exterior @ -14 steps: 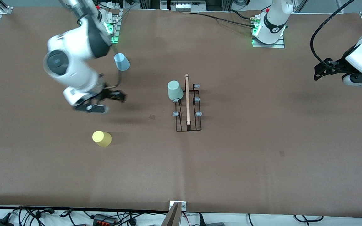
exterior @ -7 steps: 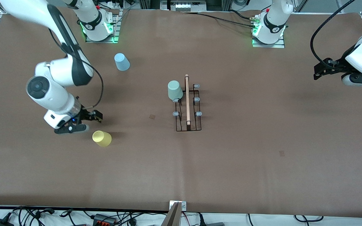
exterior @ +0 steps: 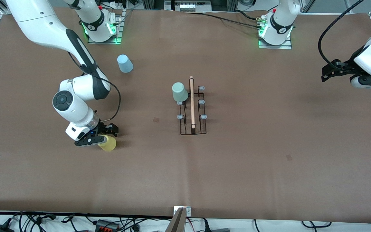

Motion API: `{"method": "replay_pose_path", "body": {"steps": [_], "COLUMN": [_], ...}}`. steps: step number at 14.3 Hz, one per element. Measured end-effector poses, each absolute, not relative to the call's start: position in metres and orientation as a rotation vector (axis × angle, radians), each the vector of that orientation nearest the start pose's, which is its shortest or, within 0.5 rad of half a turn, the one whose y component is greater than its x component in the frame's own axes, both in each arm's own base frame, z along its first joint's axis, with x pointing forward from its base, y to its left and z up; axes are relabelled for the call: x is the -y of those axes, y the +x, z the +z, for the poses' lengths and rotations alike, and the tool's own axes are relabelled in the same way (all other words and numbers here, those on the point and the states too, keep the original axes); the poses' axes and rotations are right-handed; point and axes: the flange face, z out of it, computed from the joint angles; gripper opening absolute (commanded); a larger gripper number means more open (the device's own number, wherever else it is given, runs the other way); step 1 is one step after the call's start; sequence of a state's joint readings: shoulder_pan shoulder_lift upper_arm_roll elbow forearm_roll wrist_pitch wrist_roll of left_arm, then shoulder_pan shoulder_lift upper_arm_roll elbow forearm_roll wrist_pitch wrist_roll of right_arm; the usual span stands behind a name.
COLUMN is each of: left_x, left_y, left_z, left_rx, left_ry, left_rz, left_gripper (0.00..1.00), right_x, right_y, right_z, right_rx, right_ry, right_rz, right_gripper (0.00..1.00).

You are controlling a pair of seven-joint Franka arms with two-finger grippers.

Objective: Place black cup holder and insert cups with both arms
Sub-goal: 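Move the right gripper to the yellow cup and grasp it, then carry the yellow cup with the right gripper over a holder peg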

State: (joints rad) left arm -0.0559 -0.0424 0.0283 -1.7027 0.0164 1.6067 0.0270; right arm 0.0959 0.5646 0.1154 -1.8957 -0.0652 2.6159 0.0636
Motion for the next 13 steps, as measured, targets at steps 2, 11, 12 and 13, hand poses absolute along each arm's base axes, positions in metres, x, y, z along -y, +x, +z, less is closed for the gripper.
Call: {"method": "replay_pose_path", "body": {"steps": [2, 11, 12, 13], "left_x": [0.013, 0.013, 0.013, 0.013], "left_y": [0.541, 0.541, 0.541, 0.541], "left_z": [0.588, 0.588, 0.588, 0.588], "left_rx": [-0.087, -0.087, -0.087, -0.087], "left_ry": [-3.124, -3.124, -3.124, -3.124], "left_rz": [0.084, 0.084, 0.084, 0.084], "left_gripper": [1.00, 1.00, 1.00, 1.00], "right_x": [-0.127, -0.120, -0.120, -0.120], "right_y": [0.636, 0.642, 0.642, 0.642], "right_z": [0.220, 0.212, 0.212, 0.211], "right_rx": [0.265, 0.255, 0.257, 0.262], "right_ry": [-3.082, -3.071, -3.071, -3.071], "right_rz": [-0.243, -0.337, -0.338, -0.339], "right_gripper": [1.00, 0.94, 0.79, 0.67]}}
